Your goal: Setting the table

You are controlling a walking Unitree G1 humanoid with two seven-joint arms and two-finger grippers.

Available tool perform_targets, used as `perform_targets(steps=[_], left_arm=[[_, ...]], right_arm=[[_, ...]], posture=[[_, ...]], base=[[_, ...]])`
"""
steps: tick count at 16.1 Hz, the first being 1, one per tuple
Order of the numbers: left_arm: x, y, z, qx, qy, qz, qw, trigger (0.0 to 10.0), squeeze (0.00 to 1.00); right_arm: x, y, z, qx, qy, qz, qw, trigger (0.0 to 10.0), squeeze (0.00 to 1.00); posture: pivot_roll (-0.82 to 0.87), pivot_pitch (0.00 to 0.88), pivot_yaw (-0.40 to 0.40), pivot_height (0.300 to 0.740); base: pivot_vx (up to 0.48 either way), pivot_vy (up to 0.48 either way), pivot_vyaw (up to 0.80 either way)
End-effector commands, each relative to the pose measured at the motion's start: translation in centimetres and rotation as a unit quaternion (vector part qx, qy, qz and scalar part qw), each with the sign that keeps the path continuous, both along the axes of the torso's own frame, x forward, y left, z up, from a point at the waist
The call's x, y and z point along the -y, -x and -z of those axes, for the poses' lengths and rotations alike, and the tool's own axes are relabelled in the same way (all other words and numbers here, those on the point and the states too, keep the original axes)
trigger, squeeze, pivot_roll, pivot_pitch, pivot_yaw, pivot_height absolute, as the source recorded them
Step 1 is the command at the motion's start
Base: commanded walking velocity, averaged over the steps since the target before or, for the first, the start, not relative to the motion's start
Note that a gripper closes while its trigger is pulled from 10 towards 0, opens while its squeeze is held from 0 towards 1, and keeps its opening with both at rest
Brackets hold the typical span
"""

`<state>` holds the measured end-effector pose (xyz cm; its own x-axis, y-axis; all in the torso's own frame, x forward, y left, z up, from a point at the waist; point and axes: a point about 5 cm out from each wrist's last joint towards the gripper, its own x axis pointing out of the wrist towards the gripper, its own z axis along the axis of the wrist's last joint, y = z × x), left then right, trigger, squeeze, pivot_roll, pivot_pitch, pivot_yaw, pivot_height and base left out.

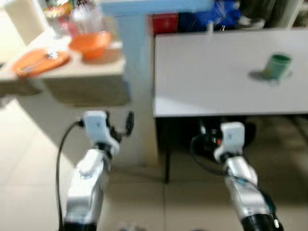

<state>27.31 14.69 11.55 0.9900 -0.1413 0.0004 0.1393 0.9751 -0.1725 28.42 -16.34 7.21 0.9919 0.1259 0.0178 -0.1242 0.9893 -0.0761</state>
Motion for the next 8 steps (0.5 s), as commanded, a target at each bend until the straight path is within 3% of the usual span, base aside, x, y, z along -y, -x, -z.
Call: perform_targets(steps=[1, 8], left_arm=[[-0.76, -0.21, -0.44, 0.007, -0.013, -0.012, 1.0, 10.0, 0.0], [-1.17, -0.32, -0.48, 0.007, -0.029, -0.02, 0.999, 10.0, 0.0]], right_arm=[[-0.63, -0.24, -0.36, 0.006, -0.005, -0.01, 1.0, 10.0, 0.0], [-1.08, -0.49, -0.32, 0.006, -0.004, -0.018, 1.0, 10.0, 0.0]], posture=[[-0.12, 0.0, 0.06, 0.74], [-0.11, 0.0, 0.059, 0.74]], base=[[0.0, 0.48, 0.0], [0.0, 0.48, 0.0]])
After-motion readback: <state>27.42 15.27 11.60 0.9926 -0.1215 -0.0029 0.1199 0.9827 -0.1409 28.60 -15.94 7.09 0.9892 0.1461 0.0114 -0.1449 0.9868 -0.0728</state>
